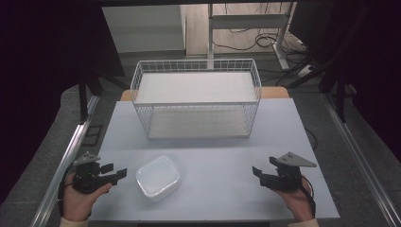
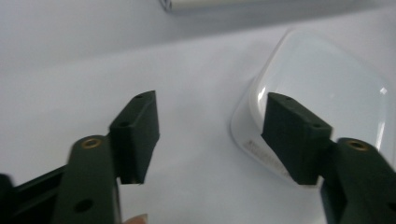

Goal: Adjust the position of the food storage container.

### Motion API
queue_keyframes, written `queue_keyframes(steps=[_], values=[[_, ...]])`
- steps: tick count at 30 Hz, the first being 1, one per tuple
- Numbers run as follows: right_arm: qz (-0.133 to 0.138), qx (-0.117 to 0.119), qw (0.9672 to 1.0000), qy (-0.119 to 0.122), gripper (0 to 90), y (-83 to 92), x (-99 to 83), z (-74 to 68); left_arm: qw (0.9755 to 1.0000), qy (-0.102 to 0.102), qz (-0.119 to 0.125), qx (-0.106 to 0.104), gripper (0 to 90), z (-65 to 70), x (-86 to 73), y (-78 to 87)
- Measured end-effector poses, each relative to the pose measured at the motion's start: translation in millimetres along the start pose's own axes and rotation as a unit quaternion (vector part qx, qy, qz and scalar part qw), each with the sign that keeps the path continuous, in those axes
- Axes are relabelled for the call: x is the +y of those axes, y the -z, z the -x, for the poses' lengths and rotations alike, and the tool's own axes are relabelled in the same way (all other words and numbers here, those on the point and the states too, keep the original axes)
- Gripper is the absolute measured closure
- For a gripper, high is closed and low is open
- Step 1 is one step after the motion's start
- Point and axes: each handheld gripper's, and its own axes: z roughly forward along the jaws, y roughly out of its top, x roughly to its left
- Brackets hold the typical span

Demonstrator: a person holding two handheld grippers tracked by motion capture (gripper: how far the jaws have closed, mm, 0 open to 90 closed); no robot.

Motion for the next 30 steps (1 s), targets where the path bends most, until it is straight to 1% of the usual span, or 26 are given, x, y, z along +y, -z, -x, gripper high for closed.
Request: queue_keyframes(steps=[1,2,5,6,9,10,11,14,16,18,26,29,30], values=[[0.0,0.0,1.0,0.0,22.8,0.0,0.0,0.0,1.0,0.0,0.0,0.0,40.3,0.0,0.0,0.0],[0.0,-0.001,1.0,0.001,22.8,-0.2,0.0,0.0,1.0,0.0,-0.006,0.004,43.2,0.3,-2.8,-1.4],[-0.001,-0.002,1.0,0.002,22.8,0.1,-0.1,-0.1,0.9999,0.0,-0.013,0.005,56.6,0.3,-6.1,-3.0],[0.0,-0.002,1.0,0.001,22.8,0.4,-0.2,0.0,0.9997,0.002,-0.023,0.0,61.1,-0.3,-9.5,-5.4],[0.0,-0.002,1.0,0.001,22.8,0.4,-0.3,0.5,0.999,0.004,-0.044,-0.006,73.4,-0.5,-14.4,-10.1],[-0.001,-0.002,1.0,0.001,22.8,0.3,-0.4,0.6,0.999,0.004,-0.044,-0.006,76.6,-0.5,-14.4,-10.1],[-0.001,-0.003,1.0,0.001,22.8,0.2,-0.5,0.6,0.9984,0.003,-0.056,-0.011,79.4,0.2,-17.2,-13.7],[-0.001,-0.004,1.0,0.001,22.8,0.2,-0.4,0.8,0.9974,0.001,-0.069,-0.02,87.0,2.3,-18.8,-18.0],[-0.001,-0.005,1.0,0.001,22.8,0.2,-0.3,0.9,0.9972,0.0,-0.071,-0.023,89.0,3.3,-18.5,-18.8],[-0.002,-0.007,1.0,0.0,22.8,0.1,-0.5,1.1,0.9969,-0.001,-0.074,-0.028,89.1,6.1,-17.6,-21.2],[-0.002,-0.006,1.0,0.001,22.8,-0.4,-0.8,1.6,0.9961,-0.005,-0.081,-0.034,89.5,11.7,-15.8,-27.8],[-0.001,-0.006,1.0,0.001,22.8,-0.3,-0.7,1.5,0.9956,-0.009,-0.085,-0.037,89.5,14.9,-14.5,-31.7],[-0.001,-0.007,1.0,0.001,22.8,-0.2,-0.6,1.5,0.9952,-0.013,-0.089,-0.038,89.5,17.2,-12.7,-35.1]])
